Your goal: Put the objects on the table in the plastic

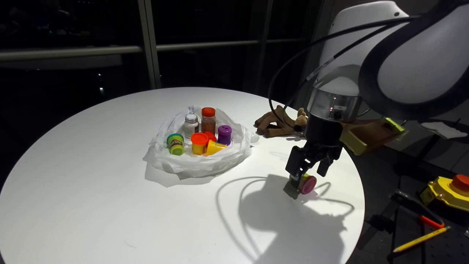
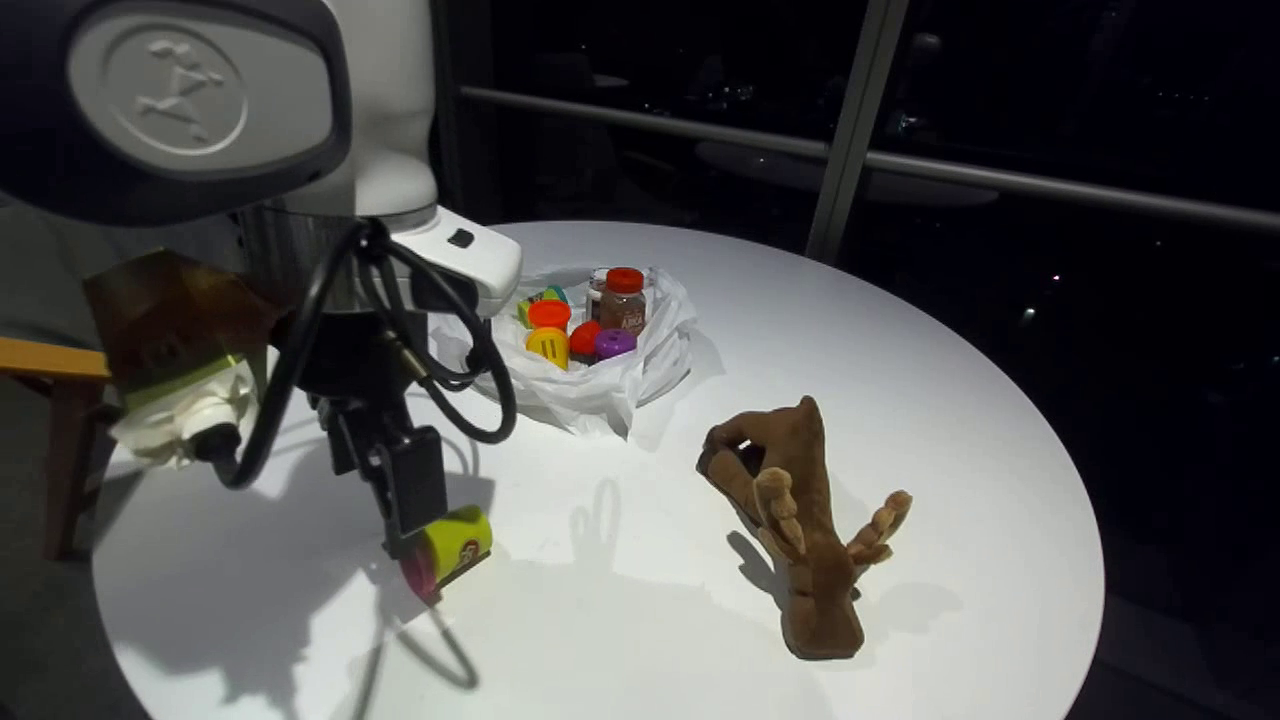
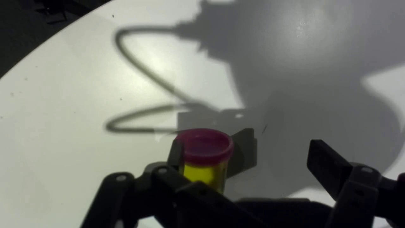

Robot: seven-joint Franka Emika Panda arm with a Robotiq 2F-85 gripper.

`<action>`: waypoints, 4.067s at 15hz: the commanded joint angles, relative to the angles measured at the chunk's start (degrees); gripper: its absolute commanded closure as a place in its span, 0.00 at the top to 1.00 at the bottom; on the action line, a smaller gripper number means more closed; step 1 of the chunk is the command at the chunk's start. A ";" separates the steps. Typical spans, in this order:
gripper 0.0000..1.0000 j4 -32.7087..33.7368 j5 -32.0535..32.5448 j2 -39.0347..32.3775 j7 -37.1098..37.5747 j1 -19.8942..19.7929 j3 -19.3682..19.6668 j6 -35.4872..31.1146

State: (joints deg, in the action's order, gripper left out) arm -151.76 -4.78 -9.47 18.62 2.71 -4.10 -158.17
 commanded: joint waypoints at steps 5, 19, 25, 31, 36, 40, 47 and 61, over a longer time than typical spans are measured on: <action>1.00 3.48 2.16 -5.73 -2.67 1.14 2.99 -1.05; 0.28 3.98 9.98 0.89 4.69 5.13 10.65 2.53; 0.28 14.87 -0.04 4.28 4.48 4.27 3.30 2.65; 0.28 31.87 0.03 -9.63 10.65 6.16 1.58 -1.13; 0.28 45.08 -2.17 -22.37 10.09 8.02 2.37 0.73; 0.28 52.69 -3.61 -28.54 9.29 8.40 2.14 1.88; 1.00 52.94 -4.31 -28.62 8.10 7.64 1.95 3.45; 1.00 32.85 -4.94 -10.69 18.61 2.20 16.21 8.27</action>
State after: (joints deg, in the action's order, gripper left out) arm -114.93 -9.23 -24.32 32.84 6.77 10.70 -151.76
